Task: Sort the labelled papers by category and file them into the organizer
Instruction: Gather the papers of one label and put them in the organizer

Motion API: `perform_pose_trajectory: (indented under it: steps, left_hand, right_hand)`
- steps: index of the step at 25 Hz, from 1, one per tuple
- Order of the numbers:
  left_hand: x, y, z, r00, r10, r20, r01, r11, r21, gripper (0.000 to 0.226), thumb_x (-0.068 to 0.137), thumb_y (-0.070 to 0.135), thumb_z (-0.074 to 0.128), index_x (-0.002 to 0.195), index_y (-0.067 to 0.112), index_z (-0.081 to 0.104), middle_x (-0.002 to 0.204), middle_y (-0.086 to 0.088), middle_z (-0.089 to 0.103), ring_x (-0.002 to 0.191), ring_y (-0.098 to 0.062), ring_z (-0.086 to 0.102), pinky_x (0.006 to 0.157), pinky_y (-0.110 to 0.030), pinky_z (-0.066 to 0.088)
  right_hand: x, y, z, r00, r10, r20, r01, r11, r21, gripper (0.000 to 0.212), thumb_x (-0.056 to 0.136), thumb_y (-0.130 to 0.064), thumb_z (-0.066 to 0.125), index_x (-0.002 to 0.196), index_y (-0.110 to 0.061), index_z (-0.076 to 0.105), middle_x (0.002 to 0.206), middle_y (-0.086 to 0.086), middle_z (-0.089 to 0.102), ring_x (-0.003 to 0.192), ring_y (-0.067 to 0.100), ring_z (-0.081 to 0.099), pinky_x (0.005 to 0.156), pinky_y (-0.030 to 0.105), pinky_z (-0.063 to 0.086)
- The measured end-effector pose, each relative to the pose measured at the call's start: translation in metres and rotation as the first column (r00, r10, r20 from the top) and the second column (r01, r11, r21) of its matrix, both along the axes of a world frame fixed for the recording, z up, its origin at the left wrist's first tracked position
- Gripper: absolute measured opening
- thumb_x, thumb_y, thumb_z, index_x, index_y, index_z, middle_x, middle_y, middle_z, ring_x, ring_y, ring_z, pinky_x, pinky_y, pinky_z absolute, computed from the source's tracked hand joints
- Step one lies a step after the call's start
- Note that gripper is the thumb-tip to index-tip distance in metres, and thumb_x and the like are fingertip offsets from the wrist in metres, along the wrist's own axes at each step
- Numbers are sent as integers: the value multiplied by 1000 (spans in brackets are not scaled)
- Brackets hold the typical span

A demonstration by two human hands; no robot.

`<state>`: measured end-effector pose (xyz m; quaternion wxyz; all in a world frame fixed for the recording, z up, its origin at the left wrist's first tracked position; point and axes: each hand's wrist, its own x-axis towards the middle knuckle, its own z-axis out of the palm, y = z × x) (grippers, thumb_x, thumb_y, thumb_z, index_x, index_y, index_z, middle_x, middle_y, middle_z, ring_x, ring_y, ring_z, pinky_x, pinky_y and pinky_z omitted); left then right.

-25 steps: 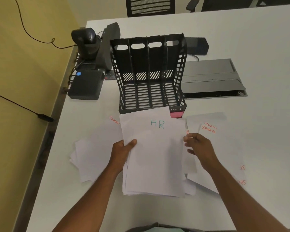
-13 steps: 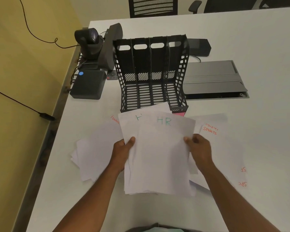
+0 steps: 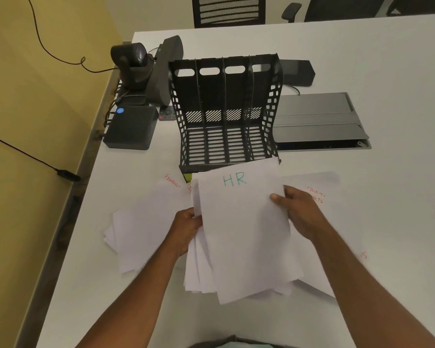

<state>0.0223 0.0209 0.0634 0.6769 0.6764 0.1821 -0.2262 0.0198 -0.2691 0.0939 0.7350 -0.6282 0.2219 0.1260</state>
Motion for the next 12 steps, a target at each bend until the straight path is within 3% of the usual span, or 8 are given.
perform_pose_trajectory:
  steps: [3, 6, 9, 12]
  left_hand:
    - [0, 0, 3, 1000, 7, 1, -7, 1000, 12, 13, 87, 8, 71, 93, 17, 77, 92, -2, 79, 90, -25, 73, 77, -30, 59]
    - [1, 10, 5, 995, 94, -30, -96, 993, -71, 14, 92, 10, 65, 93, 13, 78, 100, -3, 77, 99, -25, 70, 89, -36, 56]
    - [2, 18, 8, 995, 96, 23, -92, 988, -125, 32, 92, -5, 57, 105, 17, 75, 112, -1, 74, 106, -26, 67, 85, -34, 57]
    - [3, 17, 9, 987, 94, 131, -78, 989, -123, 59, 88, -10, 61, 131, 30, 61, 132, 8, 61, 115, -14, 62, 87, -27, 56]
  right_hand:
    - [2, 10, -14, 999, -41, 0, 41, 997, -63, 25, 90, -16, 69, 113, -6, 71, 104, 11, 76, 93, 30, 73, 77, 36, 58]
    - [-5, -15, -26, 972, -232, 37, 234, 970, -61, 21, 92, -13, 65, 110, -3, 70, 100, 13, 74, 84, 29, 70, 77, 40, 56]
    - [-17, -62, -36, 917, -400, 7, 400, 916, -35, 23, 91, -15, 66, 113, -11, 71, 109, 5, 75, 102, 27, 68, 93, 43, 53]
    - [-21, -78, -42, 915, -391, -100, 400, 911, 102, 35, 91, -8, 63, 126, -7, 63, 122, 6, 70, 115, 28, 64, 93, 41, 55]
